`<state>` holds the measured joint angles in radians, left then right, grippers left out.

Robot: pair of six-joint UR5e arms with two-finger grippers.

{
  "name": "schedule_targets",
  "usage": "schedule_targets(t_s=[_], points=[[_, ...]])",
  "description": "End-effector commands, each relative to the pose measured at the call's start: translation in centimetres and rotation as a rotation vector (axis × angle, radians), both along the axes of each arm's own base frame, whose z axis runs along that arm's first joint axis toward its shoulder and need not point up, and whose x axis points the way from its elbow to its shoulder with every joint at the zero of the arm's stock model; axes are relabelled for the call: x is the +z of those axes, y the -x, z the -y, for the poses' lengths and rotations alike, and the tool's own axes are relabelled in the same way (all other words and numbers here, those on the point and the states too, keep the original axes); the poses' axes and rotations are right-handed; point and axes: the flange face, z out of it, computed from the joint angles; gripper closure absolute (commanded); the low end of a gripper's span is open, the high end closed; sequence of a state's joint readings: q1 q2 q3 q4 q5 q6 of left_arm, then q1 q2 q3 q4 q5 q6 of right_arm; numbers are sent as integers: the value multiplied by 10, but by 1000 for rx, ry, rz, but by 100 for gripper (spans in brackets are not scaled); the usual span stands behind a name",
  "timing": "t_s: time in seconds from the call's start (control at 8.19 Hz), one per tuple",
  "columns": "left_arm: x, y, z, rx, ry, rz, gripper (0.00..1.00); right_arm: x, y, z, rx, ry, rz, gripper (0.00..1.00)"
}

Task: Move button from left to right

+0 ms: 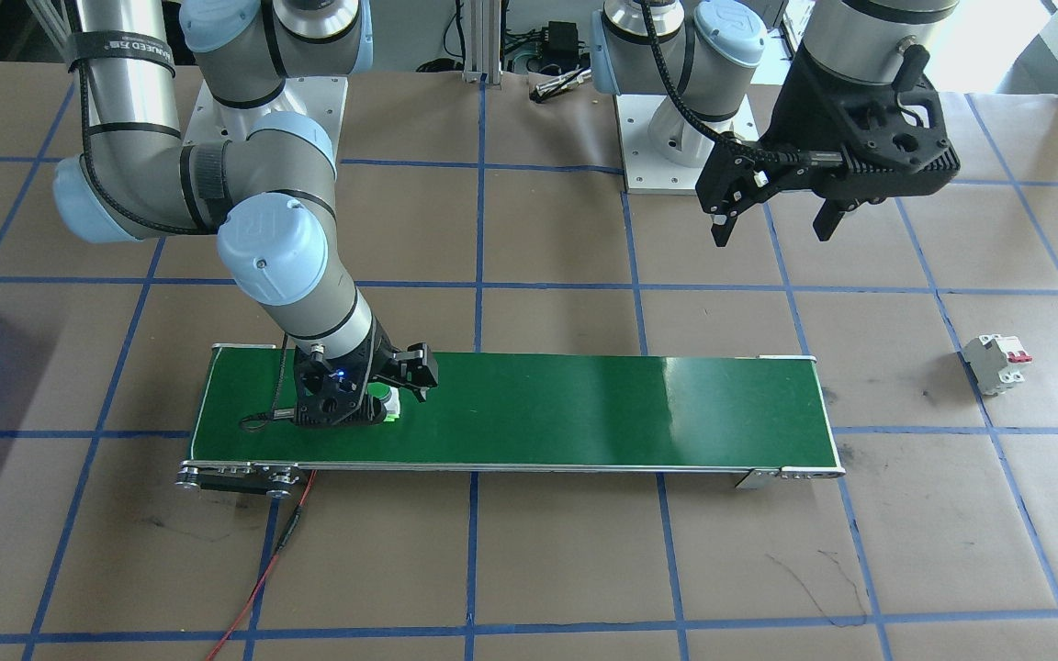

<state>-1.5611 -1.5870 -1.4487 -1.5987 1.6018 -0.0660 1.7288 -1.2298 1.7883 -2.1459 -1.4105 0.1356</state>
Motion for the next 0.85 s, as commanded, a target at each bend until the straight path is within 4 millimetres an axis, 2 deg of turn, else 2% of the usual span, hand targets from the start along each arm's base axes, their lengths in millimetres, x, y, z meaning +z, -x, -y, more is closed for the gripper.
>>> schedule_targets(t_s=[0.0, 0.12, 0.49, 0.61, 0.73], points=[[0, -1, 0, 1, -1, 0, 0, 0, 16, -2, 83, -25, -81, 78], [1, 0, -1, 1, 0, -2, 0, 6, 33, 6, 101, -6, -86, 98], [5, 0, -6, 1, 6, -2, 0, 47, 140, 26, 105, 23, -87, 100], [5, 0, -6, 1, 6, -2, 0, 68, 176, 27, 197, 10, -85, 100], [6, 0, -7, 2, 8, -2, 0, 83, 224, 26, 326, 1, -111, 100]])
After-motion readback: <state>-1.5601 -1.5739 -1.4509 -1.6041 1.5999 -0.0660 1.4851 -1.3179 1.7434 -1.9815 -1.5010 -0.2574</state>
